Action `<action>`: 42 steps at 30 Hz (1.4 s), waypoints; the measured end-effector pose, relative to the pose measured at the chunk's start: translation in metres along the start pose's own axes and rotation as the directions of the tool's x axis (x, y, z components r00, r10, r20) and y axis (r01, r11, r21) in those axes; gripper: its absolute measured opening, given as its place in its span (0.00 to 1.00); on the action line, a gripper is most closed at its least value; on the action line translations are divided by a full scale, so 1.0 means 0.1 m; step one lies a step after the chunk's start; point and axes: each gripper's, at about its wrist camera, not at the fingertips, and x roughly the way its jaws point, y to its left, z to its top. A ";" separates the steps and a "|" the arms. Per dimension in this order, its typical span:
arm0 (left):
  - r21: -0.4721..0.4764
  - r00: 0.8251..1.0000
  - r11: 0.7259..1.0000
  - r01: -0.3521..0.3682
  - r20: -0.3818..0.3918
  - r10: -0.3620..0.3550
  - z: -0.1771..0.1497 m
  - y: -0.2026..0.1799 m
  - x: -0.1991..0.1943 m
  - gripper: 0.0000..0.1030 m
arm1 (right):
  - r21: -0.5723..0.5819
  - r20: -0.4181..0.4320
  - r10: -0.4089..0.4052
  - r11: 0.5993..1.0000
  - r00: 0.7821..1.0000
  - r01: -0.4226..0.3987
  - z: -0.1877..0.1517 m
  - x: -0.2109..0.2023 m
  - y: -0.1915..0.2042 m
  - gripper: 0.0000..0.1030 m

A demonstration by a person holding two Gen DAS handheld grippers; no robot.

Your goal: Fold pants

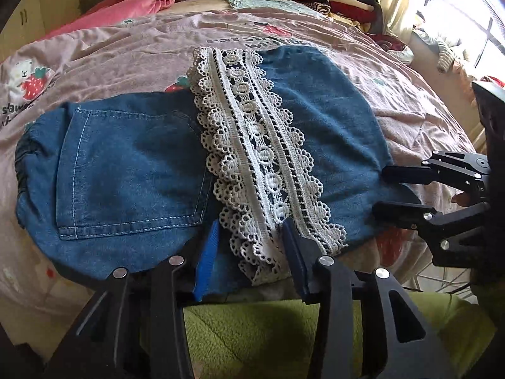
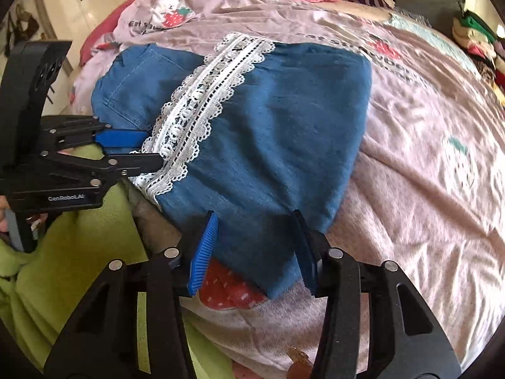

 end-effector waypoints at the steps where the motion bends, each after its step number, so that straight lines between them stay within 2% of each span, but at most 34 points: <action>1: -0.006 1.000 1.000 0.007 0.001 -0.007 -0.01 0.02 -0.01 0.40 | 0.000 0.000 -0.001 1.000 1.000 0.001 0.00 0.00 0.00 0.38; 8: -0.030 0.999 0.999 0.030 0.014 -0.029 -0.04 0.04 -0.08 0.41 | 0.021 0.006 0.004 1.000 1.000 -0.004 0.02 -0.04 -0.02 0.40; 14: -0.036 0.999 0.999 0.025 0.032 -0.024 0.00 0.01 -0.17 0.43 | 0.064 0.028 -0.002 0.998 1.000 0.000 0.06 -0.13 -0.10 0.52; 24: -0.045 0.998 0.999 0.020 0.064 -0.017 0.04 0.04 -0.32 0.57 | 0.100 0.078 -0.037 0.995 0.996 0.029 0.13 -0.29 -0.17 0.78; 29: -0.047 0.996 0.999 0.014 0.084 -0.010 0.05 0.07 -0.42 0.59 | 0.099 0.104 -0.045 0.994 0.994 0.035 0.20 -0.37 -0.18 0.84; 31: -0.050 0.996 0.999 0.009 0.091 -0.005 0.05 0.08 -0.45 0.74 | 0.095 0.111 -0.052 0.995 0.992 0.041 0.23 -0.40 -0.16 0.85; 38: -0.063 0.994 0.998 0.000 0.112 0.007 0.05 0.14 -0.56 0.74 | 0.088 0.140 -0.050 0.995 0.989 0.038 0.35 -0.49 -0.13 0.88; 40: -0.071 0.993 0.997 -0.007 0.118 0.015 0.04 0.17 -0.59 0.87 | 0.082 0.150 -0.047 0.996 0.988 0.035 0.39 -0.52 -0.11 0.89; 42: -0.077 0.992 0.997 -0.007 0.126 0.017 0.04 0.20 -0.62 0.87 | 0.070 0.162 -0.047 0.997 0.986 0.036 0.44 -0.56 -0.08 0.89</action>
